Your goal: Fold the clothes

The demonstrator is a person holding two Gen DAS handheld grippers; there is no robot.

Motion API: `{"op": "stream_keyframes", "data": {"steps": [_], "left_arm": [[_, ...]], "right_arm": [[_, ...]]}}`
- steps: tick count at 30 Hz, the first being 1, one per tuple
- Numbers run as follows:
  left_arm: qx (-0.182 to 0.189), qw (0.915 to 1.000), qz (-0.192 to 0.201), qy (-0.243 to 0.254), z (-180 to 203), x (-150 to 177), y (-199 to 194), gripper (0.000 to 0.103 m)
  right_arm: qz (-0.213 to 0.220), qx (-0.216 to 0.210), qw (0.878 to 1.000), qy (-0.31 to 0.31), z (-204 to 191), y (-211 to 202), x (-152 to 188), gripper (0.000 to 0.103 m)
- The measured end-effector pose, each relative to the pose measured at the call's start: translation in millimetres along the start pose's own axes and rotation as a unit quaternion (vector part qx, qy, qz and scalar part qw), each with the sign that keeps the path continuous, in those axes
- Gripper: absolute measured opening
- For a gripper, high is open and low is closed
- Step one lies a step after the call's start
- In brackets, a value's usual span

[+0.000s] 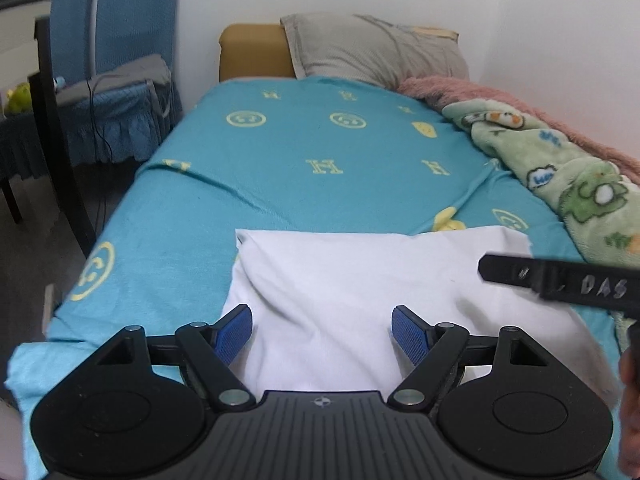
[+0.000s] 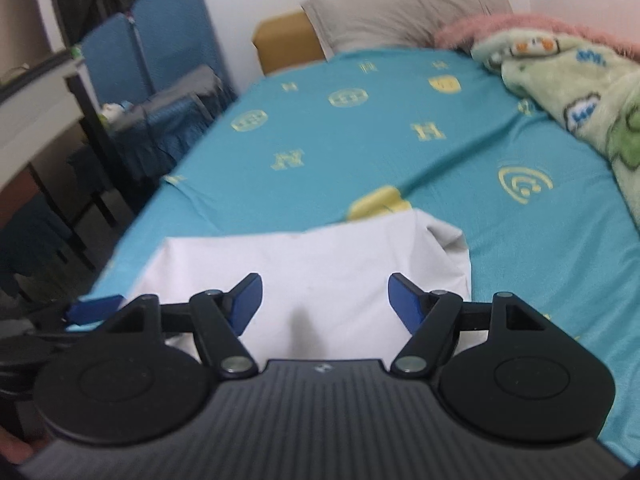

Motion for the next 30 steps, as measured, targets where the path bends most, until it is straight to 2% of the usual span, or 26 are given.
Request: {"op": "stream_keyframes", "data": {"steps": [7, 8, 10, 14, 17, 21, 24, 26, 28, 30], "left_arm": [[0.005, 1.0000, -0.002, 0.000, 0, 17, -42, 0.079], [0.002, 1.0000, -0.007, 0.005, 2, 22, -44, 0.079], [-0.007, 0.9997, -0.020, 0.014, 5, 30, -46, 0.079], [-0.010, 0.9989, -0.045, -0.009, 2, 39, -42, 0.078], [-0.006, 0.9978, -0.059, -0.030, -4, 42, -39, 0.078], [-0.004, 0.9975, -0.059, -0.040, -8, 41, -47, 0.078], [0.016, 0.9966, -0.060, -0.053, -11, 38, -64, 0.078], [0.056, 0.9932, -0.073, -0.070, -12, 41, -76, 0.079], [0.101, 0.9869, -0.089, -0.089, -13, 45, -88, 0.082], [0.133, 0.9771, -0.123, -0.112, -12, 55, -89, 0.082]], "right_arm": [[0.006, 0.005, 1.000, -0.013, -22, -52, 6, 0.071], [0.004, 0.006, 1.000, -0.009, -23, -56, 7, 0.059], [-0.002, 0.010, 1.000, 0.000, -21, -61, 10, 0.051], [-0.018, 0.020, 1.000, 0.001, -17, -59, 20, 0.041], [-0.041, 0.033, 0.999, 0.001, -12, -47, 29, 0.041], [-0.079, 0.044, 0.996, 0.012, -3, -31, 47, 0.040], [-0.090, 0.049, 0.995, 0.007, -3, -26, 53, 0.040], [-0.091, 0.049, 0.995, 0.007, -5, -27, 54, 0.041], [-0.091, 0.049, 0.995, 0.011, -4, -27, 54, 0.041], [-0.091, 0.048, 0.995, 0.015, -3, -27, 53, 0.041]]}}
Point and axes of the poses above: each gripper's, at about its wrist camera, not at the fingertips, and y roughly the way its jaws point, z to its right, x to its underside, the point moved 4 cm from there along y, roughly the way its jaws point, and after that the axes turned 13 degrees about -x, right-handed, at the moved point
